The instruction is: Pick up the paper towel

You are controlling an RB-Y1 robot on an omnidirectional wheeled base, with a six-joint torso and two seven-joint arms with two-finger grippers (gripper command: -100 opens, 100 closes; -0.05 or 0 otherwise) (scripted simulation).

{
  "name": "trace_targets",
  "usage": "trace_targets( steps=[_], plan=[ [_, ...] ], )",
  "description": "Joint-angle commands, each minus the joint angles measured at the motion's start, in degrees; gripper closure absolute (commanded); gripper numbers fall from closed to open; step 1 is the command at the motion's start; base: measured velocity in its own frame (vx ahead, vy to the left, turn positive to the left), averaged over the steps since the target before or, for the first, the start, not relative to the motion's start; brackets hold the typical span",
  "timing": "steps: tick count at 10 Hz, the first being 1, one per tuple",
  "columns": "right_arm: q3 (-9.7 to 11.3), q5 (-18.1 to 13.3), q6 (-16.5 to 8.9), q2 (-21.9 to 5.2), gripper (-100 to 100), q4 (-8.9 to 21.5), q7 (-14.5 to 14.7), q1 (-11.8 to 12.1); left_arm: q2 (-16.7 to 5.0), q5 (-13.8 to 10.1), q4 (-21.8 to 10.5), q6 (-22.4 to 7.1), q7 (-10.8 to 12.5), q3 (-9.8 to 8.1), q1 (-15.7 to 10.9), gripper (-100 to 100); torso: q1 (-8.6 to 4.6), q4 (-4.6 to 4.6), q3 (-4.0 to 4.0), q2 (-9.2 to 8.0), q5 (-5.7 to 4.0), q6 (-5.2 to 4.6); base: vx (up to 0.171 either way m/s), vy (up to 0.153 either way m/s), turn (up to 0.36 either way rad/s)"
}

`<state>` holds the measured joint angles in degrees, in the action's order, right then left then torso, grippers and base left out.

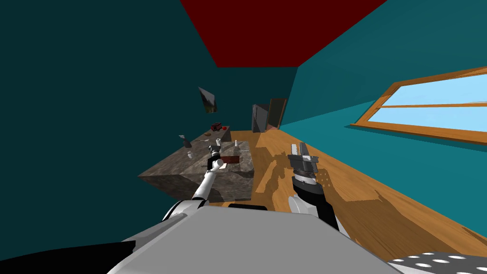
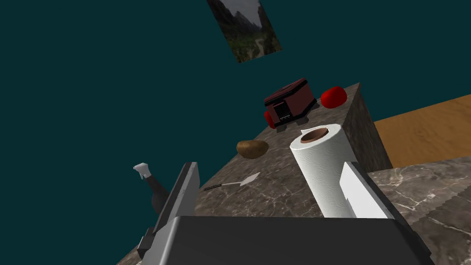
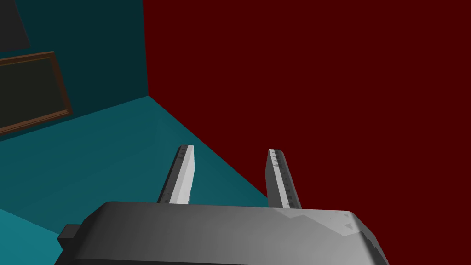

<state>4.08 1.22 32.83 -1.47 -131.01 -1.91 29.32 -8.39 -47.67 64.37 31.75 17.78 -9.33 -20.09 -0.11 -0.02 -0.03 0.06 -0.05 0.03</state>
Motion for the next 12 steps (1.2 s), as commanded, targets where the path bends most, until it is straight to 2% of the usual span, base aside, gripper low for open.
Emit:
trace_targets(
  steps=[1, 2, 3, 4, 5, 6, 7, 8, 9, 10, 12],
  plan=[
    [0.0, 0.0, 0.0, 0.0, 0, 0.0, 0.0, 0.0, 0.1, -1.5, -2.9, 0.3, 0.9, -1.47, -1.8, -100, 0.00, 0.00, 0.00, 0.00, 0.00, 0.00, 0.010, -0.040, -0.060],
    [0.0, 0.0, 0.0, 0.0, 0, 0.0, 0.0, 0.0, 0.1, -1.5, -3.7, 0.3, 0.9, -1.47, -1.8, -100, 0.00, 0.00, 0.00, 0.01, 0.00, 0.00, 0.010, -0.033, -0.031],
    [0.0, 0.0, 0.0, 0.0, 0, 0.0, 0.0, 0.0, 0.2, -2.8, -5.7, 0.6, 1.6, -2.79, -3.6, -100, 0.02, 0.00, 0.00, 0.00, 0.01, 0.01, 0.013, -0.034, -0.061],
    [0.0, 0.0, 0.0, 0.0, 0, 0.0, 0.0, 0.0, 0.2, -2.8, -6.8, 0.6, 1.6, -2.79, -3.6, -100, 0.01, 0.00, -0.01, 0.02, 0.00, -0.01, 0.012, -0.022, -0.031],
    [0.0, 0.0, 0.0, 0.0, 0, 0.0, 0.0, 0.0, 0.3, -3.8, -8.6, 1.0, 2.2, -4.11, -5.3, -100, 0.06, 0.00, 0.00, 0.01, 0.01, 0.01, 0.012, -0.023, -0.064],
    [0.0, 0.0, 0.0, 0.0, 0, 0.0, 0.0, 0.0, 0.3, -3.8, -9.7, 1.0, 2.2, -4.11, -5.3, -100, 0.06, 0.00, -0.01, 0.01, 0.01, -0.01, 0.011, -0.016, -0.041],
    [0.0, 0.0, 0.0, 0.0, 0, 0.0, 0.0, 0.0, 0.4, -4.8, -12.0, 1.4, 2.8, -5.43, -6.8, -100, 0.09, 0.00, 0.00, 0.00, 0.02, 0.01, 0.015, -0.015, -0.060],
    [0.0, 0.0, 0.0, 0.0, 0, 0.0, 0.0, 0.0, 0.4, -4.8, -12.5, 1.4, 2.8, -5.43, -6.8, -100, 0.10, 0.00, 0.00, 0.01, 0.02, 0.00, 0.014, -0.007, -0.033],
    [0.0, 0.0, 0.0, 0.0, 0, 0.0, 0.0, 0.0, 0.4, -5.6, -14.6, 1.7, 3.4, -6.73, -8.3, -100, 0.13, 0.00, 0.00, 0.01, 0.03, 0.02, 0.017, -0.007, -0.044],
    [0.0, 0.0, 0.0, 0.0, 0, 0.0, 0.0, 0.0, 0.4, -5.6, -15.1, 1.7, 3.4, -6.73, -8.3, -100, 0.13, 0.00, -0.01, 0.02, 0.03, 0.01, 0.014, -0.005, -0.054],
    [0.0, 0.0, 0.0, 0.0, 0, 0.0, 0.0, 0.0, 0.4, -6.9, -18.8, 2.5, 4.4, -9.25, -10.7, -100, 0.15, 0.00, 0.00, 0.01, 0.03, 0.00, 0.017, 0.002, -0.100]
  ],
)
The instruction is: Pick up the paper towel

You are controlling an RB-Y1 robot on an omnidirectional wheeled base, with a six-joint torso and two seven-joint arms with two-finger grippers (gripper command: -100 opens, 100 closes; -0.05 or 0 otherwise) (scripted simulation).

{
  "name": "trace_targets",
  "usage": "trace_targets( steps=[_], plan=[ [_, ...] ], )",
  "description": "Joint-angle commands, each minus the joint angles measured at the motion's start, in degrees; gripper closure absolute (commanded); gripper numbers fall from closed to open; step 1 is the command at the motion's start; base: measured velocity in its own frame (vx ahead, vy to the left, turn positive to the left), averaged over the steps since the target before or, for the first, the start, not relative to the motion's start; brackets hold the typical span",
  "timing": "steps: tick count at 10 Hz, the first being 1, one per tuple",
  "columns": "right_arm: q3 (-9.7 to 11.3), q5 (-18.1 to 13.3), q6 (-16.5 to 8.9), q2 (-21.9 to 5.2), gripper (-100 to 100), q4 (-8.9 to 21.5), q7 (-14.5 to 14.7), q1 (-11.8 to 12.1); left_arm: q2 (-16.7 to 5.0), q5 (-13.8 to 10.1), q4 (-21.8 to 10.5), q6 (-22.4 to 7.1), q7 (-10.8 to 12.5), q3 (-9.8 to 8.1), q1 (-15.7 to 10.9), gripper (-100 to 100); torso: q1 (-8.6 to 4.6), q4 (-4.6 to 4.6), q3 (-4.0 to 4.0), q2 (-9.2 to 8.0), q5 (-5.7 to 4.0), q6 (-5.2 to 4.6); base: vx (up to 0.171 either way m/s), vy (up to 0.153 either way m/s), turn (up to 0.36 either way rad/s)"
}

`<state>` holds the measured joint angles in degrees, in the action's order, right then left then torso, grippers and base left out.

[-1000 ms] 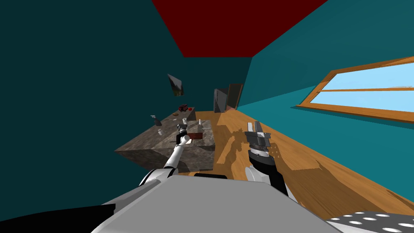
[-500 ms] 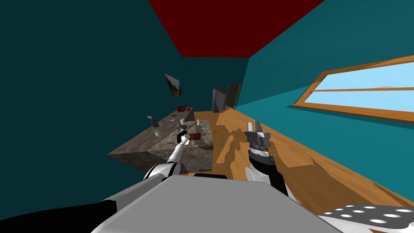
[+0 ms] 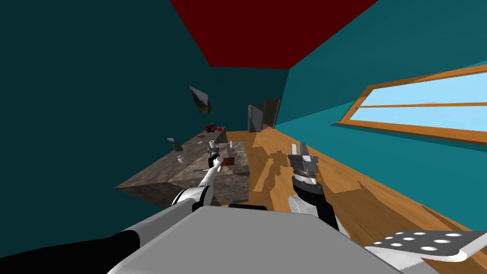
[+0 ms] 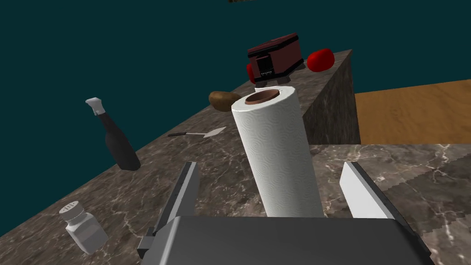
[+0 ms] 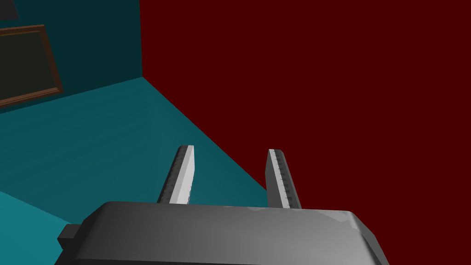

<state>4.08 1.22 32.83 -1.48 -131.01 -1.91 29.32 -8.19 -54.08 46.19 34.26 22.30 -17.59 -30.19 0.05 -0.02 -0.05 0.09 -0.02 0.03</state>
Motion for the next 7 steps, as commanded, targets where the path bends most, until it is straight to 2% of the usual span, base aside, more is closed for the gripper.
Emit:
trace_targets(
  steps=[1, 6, 7],
  plan=[
    [0.0, 0.0, 0.0, 0.0, 0, 0.0, 0.0, 0.0, 0.2, -0.5, -1.6, 0.0, -0.1, -0.99, -0.6, -100, 0.00, 0.00, 0.00, 0.00, 0.00, 0.00, 0.017, 0.009, -0.032],
    [0.0, 0.0, 0.0, 0.0, 0, 0.0, 0.0, 0.0, 0.1, -2.1, -9.7, 2.0, 1.6, -6.29, -4.5, -100, 0.11, -0.01, 0.00, 0.00, 0.03, 0.02, 0.018, 0.024, -0.096],
    [0.0, 0.0, 0.0, 0.0, 0, 0.0, 0.0, 0.0, 0.1, -2.1, -9.7, 2.0, 1.6, -6.29, -4.5, -100, 0.13, 0.00, 0.01, -0.03, 0.03, 0.02, 0.012, 0.033, -0.014]
  ],
)
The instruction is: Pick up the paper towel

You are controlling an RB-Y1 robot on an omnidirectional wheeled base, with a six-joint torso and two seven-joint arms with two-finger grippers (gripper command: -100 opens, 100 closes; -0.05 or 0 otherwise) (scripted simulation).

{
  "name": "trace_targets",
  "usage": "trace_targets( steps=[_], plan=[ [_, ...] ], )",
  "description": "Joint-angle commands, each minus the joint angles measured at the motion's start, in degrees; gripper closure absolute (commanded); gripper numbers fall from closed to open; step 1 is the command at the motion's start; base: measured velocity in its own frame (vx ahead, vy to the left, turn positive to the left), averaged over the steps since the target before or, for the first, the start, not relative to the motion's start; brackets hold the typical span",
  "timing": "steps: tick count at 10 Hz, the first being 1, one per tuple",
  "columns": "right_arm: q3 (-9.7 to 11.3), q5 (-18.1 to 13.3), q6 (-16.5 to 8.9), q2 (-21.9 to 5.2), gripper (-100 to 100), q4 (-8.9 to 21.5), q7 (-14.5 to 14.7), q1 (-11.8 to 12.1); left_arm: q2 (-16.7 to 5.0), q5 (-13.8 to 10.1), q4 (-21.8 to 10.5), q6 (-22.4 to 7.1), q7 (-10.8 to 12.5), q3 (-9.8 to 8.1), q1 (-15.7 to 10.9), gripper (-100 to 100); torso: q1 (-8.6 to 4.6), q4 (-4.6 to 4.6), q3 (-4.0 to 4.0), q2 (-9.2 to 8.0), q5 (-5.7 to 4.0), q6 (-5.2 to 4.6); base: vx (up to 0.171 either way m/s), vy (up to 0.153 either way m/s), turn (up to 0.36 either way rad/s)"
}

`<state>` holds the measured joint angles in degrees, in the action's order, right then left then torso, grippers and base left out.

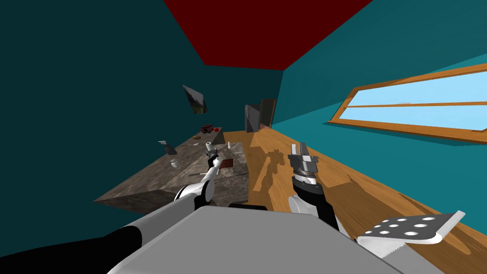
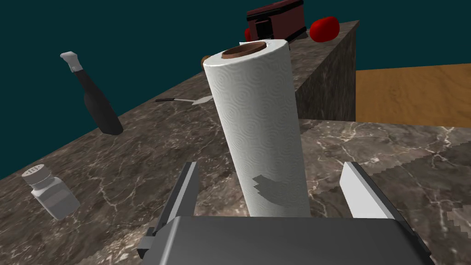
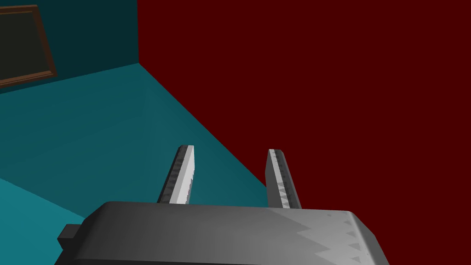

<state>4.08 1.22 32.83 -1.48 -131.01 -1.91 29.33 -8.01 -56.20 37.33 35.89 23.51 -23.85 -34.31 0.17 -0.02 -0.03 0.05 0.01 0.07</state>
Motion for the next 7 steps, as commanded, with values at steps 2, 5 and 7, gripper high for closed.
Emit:
trace_targets(
  steps=[2, 5, 7],
  plan=[
    [0.0, 0.0, 0.0, 0.0, 0, 0.0, 0.0, 0.0, 0.1, -0.2, -3.4, 1.4, 0.9, -2.16, -1.5, -100, -0.03, 0.00, -0.01, 0.01, -0.01, -0.01, 0.014, 0.030, -0.073],
    [0.0, 0.0, 0.0, 0.0, 0, 0.0, 0.0, 0.0, 0.3, -0.3, -3.4, 1.4, 0.7, -2.91, -1.5, -100, -0.06, 0.02, 0.06, -0.10, -0.01, -0.01, -0.015, 0.018, -0.049],
    [0.0, 0.0, 0.0, 0.0, 0, 0.0, 0.0, 0.0, -1.3, -0.7, -4.4, 1.7, 1.2, -3.77, -1.3, -100, -0.12, 0.02, 0.04, -0.07, -0.03, 0.00, -0.017, 0.004, -0.097]
  ],
)
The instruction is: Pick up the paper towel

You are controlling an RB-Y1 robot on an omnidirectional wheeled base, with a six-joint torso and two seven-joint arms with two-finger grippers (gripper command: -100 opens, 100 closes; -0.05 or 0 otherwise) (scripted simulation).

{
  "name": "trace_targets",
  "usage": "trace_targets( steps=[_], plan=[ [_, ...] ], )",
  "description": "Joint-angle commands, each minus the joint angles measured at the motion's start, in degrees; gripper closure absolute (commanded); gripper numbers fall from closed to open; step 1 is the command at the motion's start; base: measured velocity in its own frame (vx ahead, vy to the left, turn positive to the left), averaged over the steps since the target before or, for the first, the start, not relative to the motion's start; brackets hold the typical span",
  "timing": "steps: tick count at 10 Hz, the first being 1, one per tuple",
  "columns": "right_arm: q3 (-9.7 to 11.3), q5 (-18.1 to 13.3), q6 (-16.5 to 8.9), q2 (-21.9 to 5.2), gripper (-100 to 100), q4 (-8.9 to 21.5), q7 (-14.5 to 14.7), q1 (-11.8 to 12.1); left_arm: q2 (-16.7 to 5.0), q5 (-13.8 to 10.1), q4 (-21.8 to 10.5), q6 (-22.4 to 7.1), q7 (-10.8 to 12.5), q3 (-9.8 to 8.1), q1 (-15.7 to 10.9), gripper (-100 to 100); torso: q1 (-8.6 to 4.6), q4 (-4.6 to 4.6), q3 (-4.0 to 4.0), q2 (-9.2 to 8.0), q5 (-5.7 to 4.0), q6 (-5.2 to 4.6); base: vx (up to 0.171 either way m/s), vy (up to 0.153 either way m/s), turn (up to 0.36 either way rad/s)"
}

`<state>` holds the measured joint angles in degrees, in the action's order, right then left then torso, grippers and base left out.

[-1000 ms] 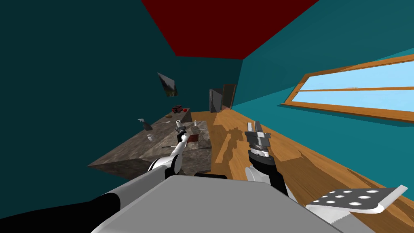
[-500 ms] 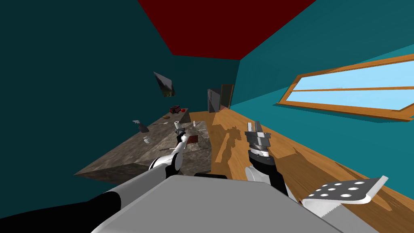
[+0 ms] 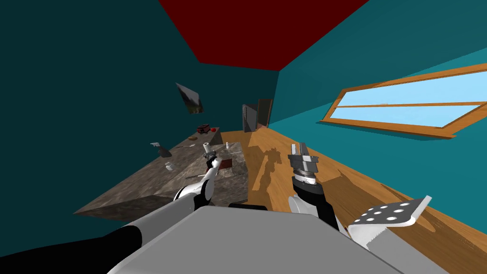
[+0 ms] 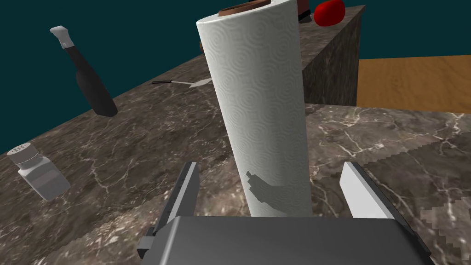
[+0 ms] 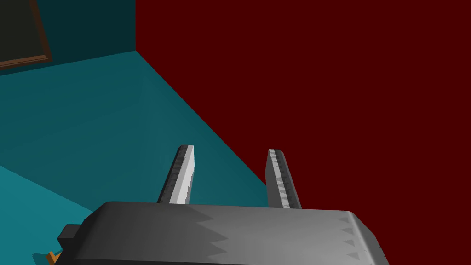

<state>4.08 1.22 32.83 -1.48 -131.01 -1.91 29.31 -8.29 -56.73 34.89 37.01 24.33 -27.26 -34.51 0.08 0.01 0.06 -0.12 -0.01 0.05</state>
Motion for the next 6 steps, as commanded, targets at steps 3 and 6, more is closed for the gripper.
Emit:
trace_targets(
  steps=[3, 6],
  plan=[
    [0.0, 0.0, 0.0, 0.0, 0, 0.0, 0.0, 0.0, -4.2, -0.8, -3.9, 0.9, 1.5, -1.97, -0.7, -100, 0.00, 0.01, 0.01, -0.01, 0.00, -0.01, -0.037, 0.008, -0.214],
    [0.0, 0.0, 0.0, 0.0, 0, 0.0, 0.0, 0.0, -9.1, -1.7, -6.8, 1.5, 3.0, -4.38, -0.1, -100, -0.02, 0.04, 0.06, -0.08, -0.01, -0.03, -0.052, 0.003, -0.356]
  ],
)
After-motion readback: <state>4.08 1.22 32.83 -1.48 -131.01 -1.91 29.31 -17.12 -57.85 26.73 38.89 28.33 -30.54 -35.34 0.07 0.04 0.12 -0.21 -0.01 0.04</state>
